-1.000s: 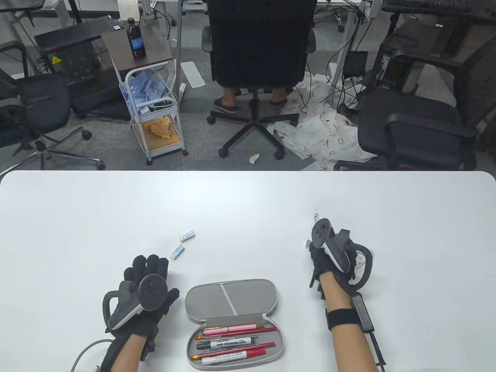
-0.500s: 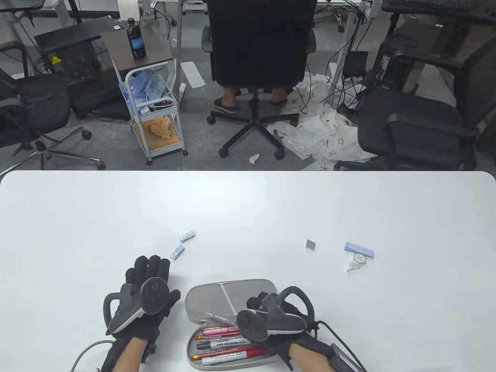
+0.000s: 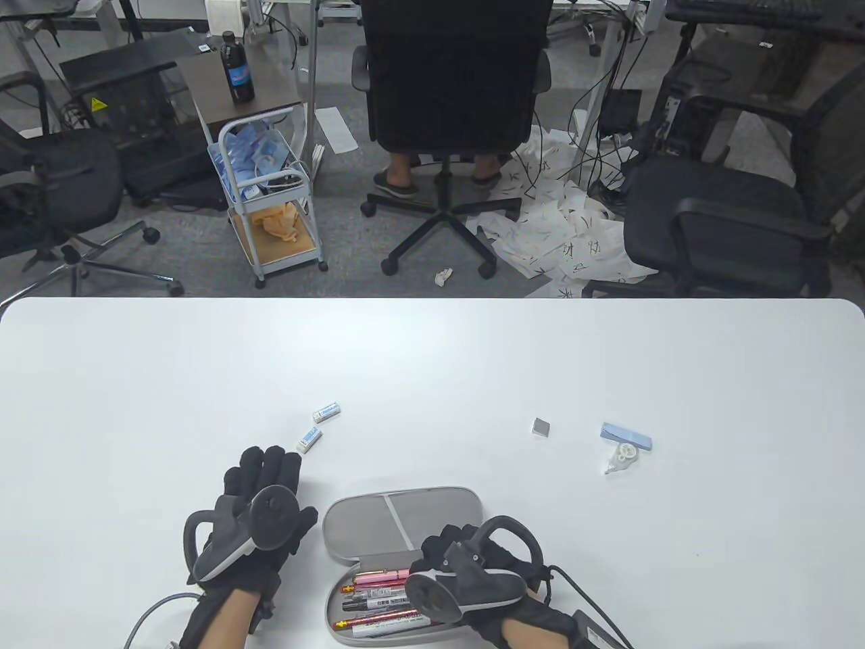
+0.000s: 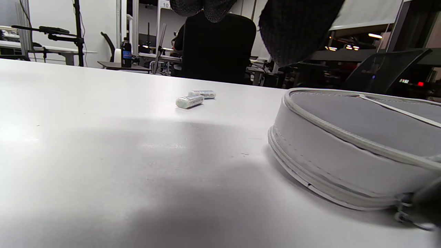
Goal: Pack double-layer zippered pencil case
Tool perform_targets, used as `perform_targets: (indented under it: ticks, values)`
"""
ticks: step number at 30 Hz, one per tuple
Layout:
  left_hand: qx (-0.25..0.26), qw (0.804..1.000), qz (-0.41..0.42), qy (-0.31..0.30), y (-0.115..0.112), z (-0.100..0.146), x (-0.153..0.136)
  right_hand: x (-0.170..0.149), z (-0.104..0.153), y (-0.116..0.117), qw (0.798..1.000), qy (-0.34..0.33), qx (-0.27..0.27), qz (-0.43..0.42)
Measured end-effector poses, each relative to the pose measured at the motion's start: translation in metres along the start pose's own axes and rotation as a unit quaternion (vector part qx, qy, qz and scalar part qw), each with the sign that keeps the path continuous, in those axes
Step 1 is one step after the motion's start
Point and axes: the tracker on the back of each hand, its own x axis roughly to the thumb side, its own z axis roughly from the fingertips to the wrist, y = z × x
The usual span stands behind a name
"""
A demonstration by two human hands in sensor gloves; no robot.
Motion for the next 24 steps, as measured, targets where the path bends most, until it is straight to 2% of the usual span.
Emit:
perform_targets:
  ticks: [4,7,9,12,14,17,21,24]
  values:
    - [0.003,1.000,0.001,0.000,0.001,0.000,0.000,-0.018,0.012,-0.018,0.993,0.065,-0.095,-0.003]
    - [0.006,1.000,0.005,0.002,0.003,0.001,-0.002,-0.032,0.024,-0.032,0.981,0.126,-0.150,-0.009]
    - [0.007,1.000,0.008,0.002,0.003,0.002,-0.003,-0.046,0.035,-0.041,0.964,0.182,-0.190,-0.022]
    - [0.008,1.000,0.007,0.000,0.003,0.001,-0.002,-0.064,0.046,-0.042,0.943,0.250,-0.214,-0.038]
    - [0.007,1.000,0.006,-0.002,0.003,0.001,-0.001,-0.077,0.049,-0.032,0.930,0.285,-0.230,-0.038]
    - [0.003,1.000,0.008,-0.006,0.002,0.001,0.000,-0.099,0.050,-0.006,0.917,0.341,-0.203,-0.044]
    - [0.005,1.000,0.015,-0.014,0.002,0.005,0.000,-0.122,0.048,0.024,0.918,0.373,-0.121,-0.058]
    - [0.022,0.997,0.035,-0.065,0.007,0.004,0.005,-0.130,0.048,0.037,0.918,0.380,-0.072,-0.085]
